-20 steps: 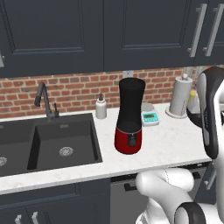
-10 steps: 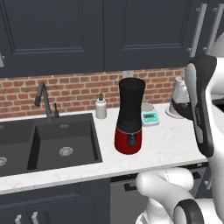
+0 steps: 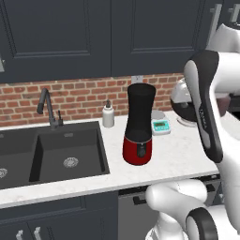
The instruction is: Close the lid blender by securely placing the lid on top.
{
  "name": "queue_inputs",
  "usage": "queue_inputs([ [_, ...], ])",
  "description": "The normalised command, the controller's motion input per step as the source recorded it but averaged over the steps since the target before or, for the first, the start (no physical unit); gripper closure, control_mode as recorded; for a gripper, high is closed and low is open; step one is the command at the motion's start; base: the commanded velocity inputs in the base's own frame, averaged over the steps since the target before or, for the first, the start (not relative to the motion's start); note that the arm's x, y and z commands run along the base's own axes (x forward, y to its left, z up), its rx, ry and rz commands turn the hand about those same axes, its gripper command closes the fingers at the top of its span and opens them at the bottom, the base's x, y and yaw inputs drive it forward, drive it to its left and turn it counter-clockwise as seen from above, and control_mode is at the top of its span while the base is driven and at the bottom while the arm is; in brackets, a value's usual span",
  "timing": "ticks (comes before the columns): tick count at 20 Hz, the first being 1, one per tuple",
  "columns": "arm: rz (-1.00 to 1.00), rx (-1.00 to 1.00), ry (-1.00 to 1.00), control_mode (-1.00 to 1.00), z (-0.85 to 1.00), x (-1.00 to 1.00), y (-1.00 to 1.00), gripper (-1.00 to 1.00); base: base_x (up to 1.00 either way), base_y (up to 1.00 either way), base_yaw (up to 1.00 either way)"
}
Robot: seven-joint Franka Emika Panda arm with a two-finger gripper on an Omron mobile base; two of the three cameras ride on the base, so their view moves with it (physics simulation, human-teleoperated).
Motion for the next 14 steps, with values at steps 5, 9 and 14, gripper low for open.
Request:
queue_inputs([
  [5, 0.00, 0.00, 0.00, -1.00, 0.13, 0.38, 0.29, 1.00, 0.00, 0.00, 0.00],
  [9, 0.00, 0.00, 0.02, -1.00, 0.08, 0.54, 0.29, 1.00, 0.00, 0.00, 0.00],
  [14, 0.00, 0.00, 0.02, -1.00, 0.04, 0.45, 0.19, 1.00, 0.00, 0.00, 0.00],
])
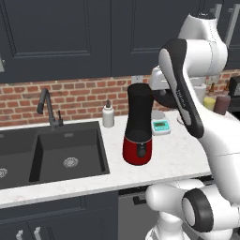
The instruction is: Close the lid blender by securely placing the lid on top.
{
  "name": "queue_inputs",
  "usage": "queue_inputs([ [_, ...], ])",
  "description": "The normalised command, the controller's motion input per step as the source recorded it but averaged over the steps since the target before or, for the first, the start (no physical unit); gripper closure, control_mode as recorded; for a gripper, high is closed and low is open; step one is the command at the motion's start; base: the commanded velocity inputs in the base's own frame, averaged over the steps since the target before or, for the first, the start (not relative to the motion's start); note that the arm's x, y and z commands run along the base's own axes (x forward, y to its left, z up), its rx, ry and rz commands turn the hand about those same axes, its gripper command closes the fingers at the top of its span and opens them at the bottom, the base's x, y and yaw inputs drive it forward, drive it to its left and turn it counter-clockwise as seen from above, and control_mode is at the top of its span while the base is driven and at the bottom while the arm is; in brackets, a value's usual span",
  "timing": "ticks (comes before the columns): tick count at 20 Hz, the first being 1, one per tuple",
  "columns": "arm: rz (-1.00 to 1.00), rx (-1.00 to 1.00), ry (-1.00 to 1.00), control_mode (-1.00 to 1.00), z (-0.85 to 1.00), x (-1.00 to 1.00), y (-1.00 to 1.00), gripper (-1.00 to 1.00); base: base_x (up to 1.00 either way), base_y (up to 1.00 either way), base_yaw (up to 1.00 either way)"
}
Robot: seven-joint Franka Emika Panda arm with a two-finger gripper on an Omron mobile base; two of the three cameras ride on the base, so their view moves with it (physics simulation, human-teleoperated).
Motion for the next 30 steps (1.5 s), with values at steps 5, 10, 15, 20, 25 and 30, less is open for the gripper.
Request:
queue_inputs([
  [5, 0.00, 0.00, 0.02, -1.00, 0.00, 0.38, 0.05, 1.00, 0.00, 0.00, 0.00],
  [10, 0.00, 0.00, 0.01, -1.00, 0.00, 0.30, 0.17, 1.00, 0.00, 0.00, 0.00],
  [15, 0.00, 0.00, 0.00, -1.00, -0.01, 0.34, 0.27, 1.00, 0.00, 0.00, 0.00],
  [20, 0.00, 0.00, 0.00, -1.00, -0.05, 0.38, 0.10, 1.00, 0.00, 0.00, 0.00],
  [25, 0.00, 0.00, 0.00, -1.00, -0.14, 0.46, 0.00, 1.00, 0.00, 0.00, 0.00],
  [30, 0.00, 0.00, 0.01, -1.00, -0.20, 0.38, 0.00, 1.00, 0.00, 0.00, 0.00],
])
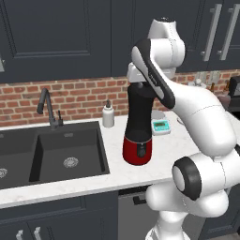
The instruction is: Close the lid blender by securely placing the lid on top.
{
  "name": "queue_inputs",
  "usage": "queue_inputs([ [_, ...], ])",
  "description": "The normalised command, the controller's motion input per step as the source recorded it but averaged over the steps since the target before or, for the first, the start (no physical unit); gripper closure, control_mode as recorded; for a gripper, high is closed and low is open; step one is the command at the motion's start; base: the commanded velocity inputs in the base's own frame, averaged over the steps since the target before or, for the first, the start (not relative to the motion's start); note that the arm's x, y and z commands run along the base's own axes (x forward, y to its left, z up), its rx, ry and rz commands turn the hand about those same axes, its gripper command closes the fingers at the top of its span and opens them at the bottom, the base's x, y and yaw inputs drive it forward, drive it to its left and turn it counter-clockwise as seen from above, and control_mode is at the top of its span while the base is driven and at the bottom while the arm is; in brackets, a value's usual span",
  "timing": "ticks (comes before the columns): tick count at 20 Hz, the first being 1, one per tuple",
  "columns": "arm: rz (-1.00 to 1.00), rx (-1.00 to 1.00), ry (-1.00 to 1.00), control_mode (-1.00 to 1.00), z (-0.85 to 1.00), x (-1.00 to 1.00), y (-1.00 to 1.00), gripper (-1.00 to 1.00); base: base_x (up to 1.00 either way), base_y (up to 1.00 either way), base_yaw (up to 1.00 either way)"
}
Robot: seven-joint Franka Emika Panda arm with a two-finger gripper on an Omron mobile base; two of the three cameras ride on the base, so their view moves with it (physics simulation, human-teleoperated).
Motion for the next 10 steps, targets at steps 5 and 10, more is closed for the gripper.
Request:
queue_inputs([
  [5, 0.00, 0.00, 0.00, -1.00, -0.20, 0.17, 0.00, 1.00, 0.00, 0.00, 0.00],
  [10, 0.00, 0.00, 0.00, -1.00, -0.13, 0.17, 0.00, 1.00, 0.00, 0.00, 0.00],
])
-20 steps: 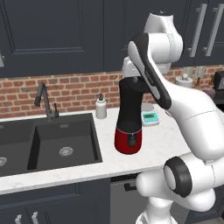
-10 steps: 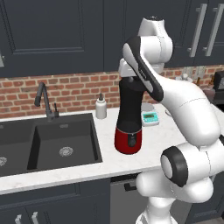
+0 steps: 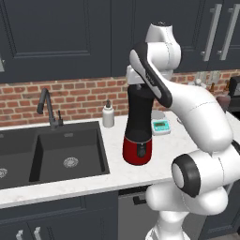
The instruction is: Close the lid blender by securely placing the lid on top.
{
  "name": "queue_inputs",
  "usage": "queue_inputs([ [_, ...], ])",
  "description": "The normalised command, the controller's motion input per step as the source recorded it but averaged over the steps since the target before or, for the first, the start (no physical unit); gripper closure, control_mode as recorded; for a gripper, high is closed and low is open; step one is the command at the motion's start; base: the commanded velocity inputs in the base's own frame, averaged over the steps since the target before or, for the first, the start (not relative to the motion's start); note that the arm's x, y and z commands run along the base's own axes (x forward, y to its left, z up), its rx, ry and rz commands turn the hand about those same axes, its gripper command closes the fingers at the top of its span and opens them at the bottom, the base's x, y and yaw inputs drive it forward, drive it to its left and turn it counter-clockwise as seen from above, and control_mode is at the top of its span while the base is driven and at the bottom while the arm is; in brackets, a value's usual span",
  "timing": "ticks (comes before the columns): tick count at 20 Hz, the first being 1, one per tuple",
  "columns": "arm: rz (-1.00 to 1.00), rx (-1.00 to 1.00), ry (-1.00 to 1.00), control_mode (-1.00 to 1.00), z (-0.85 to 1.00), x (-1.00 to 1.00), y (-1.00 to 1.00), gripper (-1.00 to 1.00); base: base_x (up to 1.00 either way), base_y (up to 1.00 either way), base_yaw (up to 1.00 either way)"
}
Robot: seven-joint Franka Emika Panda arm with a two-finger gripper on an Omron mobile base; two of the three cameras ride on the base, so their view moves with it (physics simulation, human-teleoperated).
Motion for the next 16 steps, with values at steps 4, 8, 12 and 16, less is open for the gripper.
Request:
queue_inputs([
  [4, 0.00, 0.00, 0.00, -1.00, -0.08, 0.21, 0.00, 1.00, 0.00, 0.00, 0.00],
  [8, 0.00, 0.00, 0.00, -1.00, -0.08, 0.15, 0.00, 1.00, 0.00, 0.00, 0.00],
  [12, 0.00, 0.00, 0.00, -1.00, -0.20, 0.13, 0.00, 1.00, 0.00, 0.00, 0.00],
  [16, 0.00, -0.01, 0.00, -1.00, -0.31, 0.09, 0.06, 1.00, 0.00, 0.00, 0.00],
])
